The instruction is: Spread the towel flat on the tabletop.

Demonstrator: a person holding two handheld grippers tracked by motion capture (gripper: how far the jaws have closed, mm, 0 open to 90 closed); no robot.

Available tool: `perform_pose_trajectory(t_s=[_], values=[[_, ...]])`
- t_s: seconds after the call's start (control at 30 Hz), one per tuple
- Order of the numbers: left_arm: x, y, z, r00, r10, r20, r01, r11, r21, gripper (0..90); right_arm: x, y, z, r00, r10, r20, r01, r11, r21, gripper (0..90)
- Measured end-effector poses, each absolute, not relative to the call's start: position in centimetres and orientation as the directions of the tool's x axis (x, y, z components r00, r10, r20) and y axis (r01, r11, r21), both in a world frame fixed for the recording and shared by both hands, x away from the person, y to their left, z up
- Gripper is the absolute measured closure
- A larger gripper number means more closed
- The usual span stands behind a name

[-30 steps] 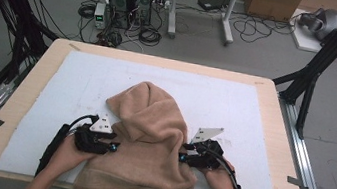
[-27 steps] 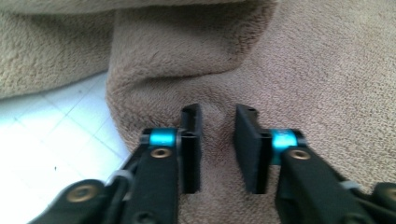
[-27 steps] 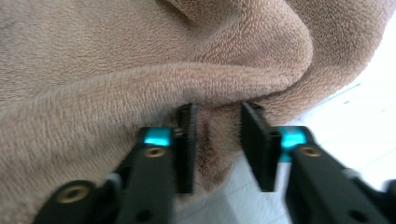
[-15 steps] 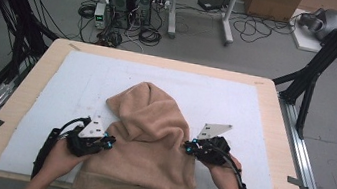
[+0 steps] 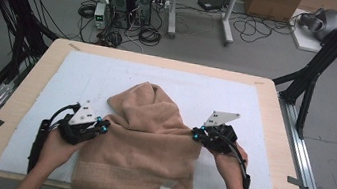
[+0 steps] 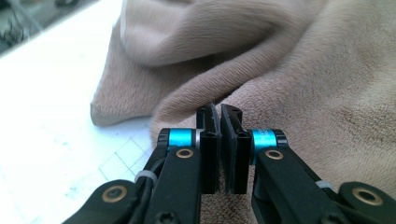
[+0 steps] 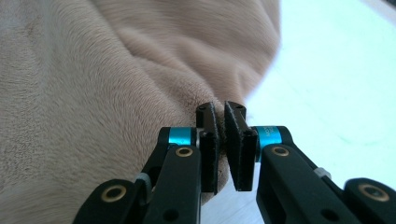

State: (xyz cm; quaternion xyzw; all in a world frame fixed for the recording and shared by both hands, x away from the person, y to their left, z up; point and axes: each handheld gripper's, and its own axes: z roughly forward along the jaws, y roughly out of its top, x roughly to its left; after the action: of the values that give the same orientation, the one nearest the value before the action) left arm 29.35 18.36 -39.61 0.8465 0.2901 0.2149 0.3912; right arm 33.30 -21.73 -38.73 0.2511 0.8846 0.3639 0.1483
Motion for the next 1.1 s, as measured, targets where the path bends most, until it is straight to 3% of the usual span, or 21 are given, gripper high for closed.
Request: perform_pose_trajectory(t_s=[0.1, 0.2, 0.47, 0.67, 0.93, 1.1], values=[[31.0, 17.5, -40.6, 0.729, 0.671, 0.137, 0.348, -0.536, 0.769, 83.3, 34.7, -21.6, -39.7, -0.813, 0.580, -0.059, 0.370, 0.592, 0.716, 81.9], [31.4, 18.0, -40.6, 0.732, 0.675, 0.096, 0.374, -0.516, 0.771, 70.9, 34.9, -21.9, -39.3, -0.806, 0.591, -0.033, 0.374, 0.553, 0.745, 76.1], [28.3, 20.2, -39.8, 0.738, 0.659, 0.145, 0.318, -0.530, 0.786, 56.2, 30.7, -22.6, -37.6, -0.851, 0.522, -0.063, 0.282, 0.554, 0.783, 63.1], [26.5, 21.5, -40.8, 0.750, 0.651, 0.117, 0.330, -0.522, 0.787, 56.2, 27.4, -22.0, -38.2, -0.897, 0.437, -0.067, 0.226, 0.583, 0.781, 61.3], [26.7, 20.9, -43.4, 0.759, 0.645, 0.087, 0.386, -0.553, 0.739, 56.2, 28.1, -21.3, -42.3, -0.893, 0.449, 0.026, 0.325, 0.604, 0.728, 58.3], [26.7, 20.6, -44.2, 0.775, 0.629, 0.060, 0.388, -0.548, 0.741, 65.6, 28.3, -20.8, -43.8, -0.895, 0.446, 0.023, 0.330, 0.625, 0.707, 71.1]])
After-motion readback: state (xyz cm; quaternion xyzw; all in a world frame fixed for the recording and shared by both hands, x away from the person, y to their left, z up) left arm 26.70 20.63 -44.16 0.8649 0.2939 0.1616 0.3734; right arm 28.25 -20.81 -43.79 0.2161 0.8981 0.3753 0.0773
